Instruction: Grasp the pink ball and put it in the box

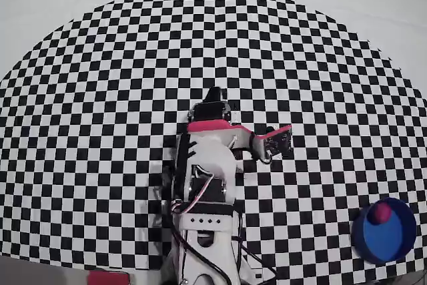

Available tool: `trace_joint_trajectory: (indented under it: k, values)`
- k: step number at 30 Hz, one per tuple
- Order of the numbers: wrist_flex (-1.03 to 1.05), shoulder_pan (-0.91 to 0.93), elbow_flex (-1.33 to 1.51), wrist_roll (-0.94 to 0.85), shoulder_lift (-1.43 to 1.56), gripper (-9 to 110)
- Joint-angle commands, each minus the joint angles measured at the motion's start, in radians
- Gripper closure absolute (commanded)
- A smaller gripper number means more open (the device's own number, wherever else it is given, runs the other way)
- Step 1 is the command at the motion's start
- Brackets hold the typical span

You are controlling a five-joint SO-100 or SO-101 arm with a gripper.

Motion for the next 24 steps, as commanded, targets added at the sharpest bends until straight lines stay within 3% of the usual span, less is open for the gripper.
trace_joint_trajectory:
  k: [1, 8, 24]
  values:
    - [0.083, -0.035, 0.006, 0.012, 0.064, 101]
    - [0.308, -0.069, 0.009, 0.048, 0.178, 101]
    - [0.491, -0.064, 0.009, 0.097, 0.178, 101]
